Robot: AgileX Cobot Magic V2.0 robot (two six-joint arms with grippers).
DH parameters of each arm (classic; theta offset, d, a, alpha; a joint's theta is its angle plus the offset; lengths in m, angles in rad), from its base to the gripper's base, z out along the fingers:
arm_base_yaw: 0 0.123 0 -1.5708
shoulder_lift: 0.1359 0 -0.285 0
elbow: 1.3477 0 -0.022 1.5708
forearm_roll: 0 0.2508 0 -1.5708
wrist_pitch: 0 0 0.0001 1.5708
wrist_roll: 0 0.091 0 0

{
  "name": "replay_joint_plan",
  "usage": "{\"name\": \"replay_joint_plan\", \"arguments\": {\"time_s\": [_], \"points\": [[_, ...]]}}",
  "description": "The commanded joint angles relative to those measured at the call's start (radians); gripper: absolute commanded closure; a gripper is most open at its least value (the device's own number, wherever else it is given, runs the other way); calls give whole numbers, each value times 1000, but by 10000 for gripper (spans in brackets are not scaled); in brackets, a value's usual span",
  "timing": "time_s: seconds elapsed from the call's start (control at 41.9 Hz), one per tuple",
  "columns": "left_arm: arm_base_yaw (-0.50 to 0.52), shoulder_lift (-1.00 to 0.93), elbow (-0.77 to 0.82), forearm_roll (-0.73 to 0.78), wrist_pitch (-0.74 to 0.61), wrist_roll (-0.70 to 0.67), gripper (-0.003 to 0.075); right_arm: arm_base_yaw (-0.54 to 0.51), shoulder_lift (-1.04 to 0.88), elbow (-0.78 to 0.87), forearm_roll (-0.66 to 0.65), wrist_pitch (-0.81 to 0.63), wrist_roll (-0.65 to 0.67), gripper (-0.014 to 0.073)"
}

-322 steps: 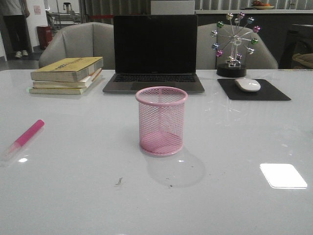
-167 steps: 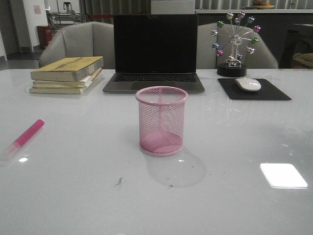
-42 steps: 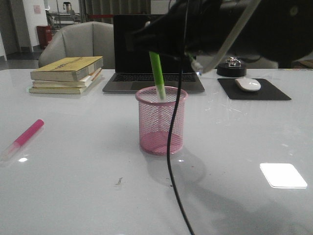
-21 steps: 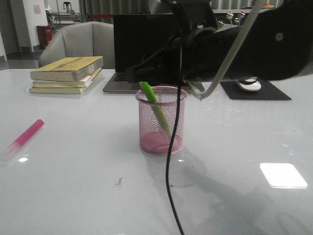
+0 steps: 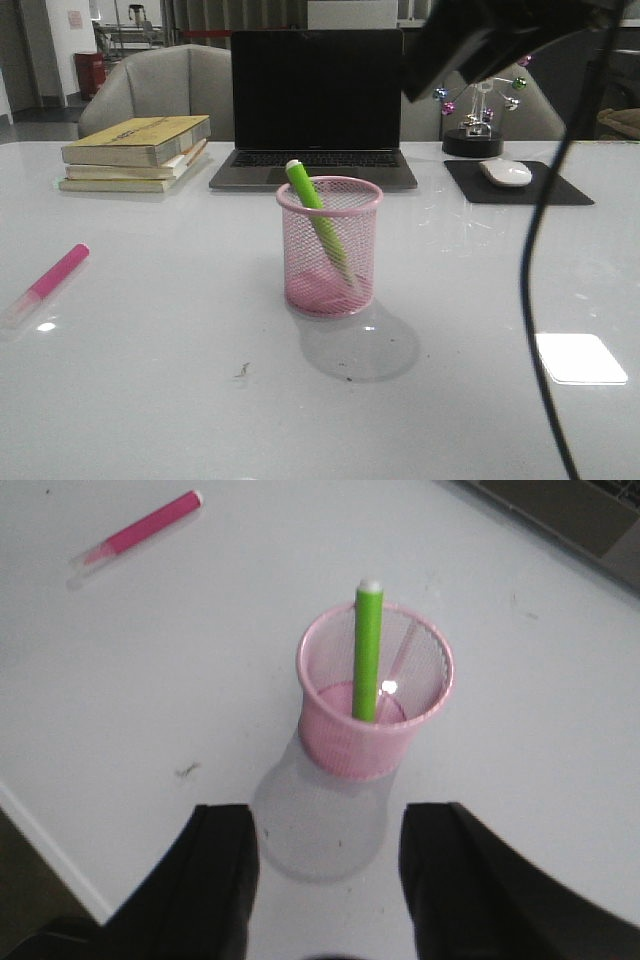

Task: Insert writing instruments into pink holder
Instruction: 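Withdraw the right gripper away from the holder, then lower the left gripper onto the pink marker and grasp it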

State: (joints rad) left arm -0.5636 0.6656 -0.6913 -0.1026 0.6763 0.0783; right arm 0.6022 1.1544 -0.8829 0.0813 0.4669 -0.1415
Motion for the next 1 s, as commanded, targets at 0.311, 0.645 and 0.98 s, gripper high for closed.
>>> {"name": "replay_joint_plan", "arguments": {"time_s": [0.311,0.645,0.98], "points": [[288,357,-116,24,34,-47,138,-3,-289,149,-11,23,4,202],[402,780,-344,24,34,-47,138,-3,-289,149,-11,115,4,202],[402,1103,-607,28,38,-47,138,-3,-289,149,-11,115,4,202]]}}
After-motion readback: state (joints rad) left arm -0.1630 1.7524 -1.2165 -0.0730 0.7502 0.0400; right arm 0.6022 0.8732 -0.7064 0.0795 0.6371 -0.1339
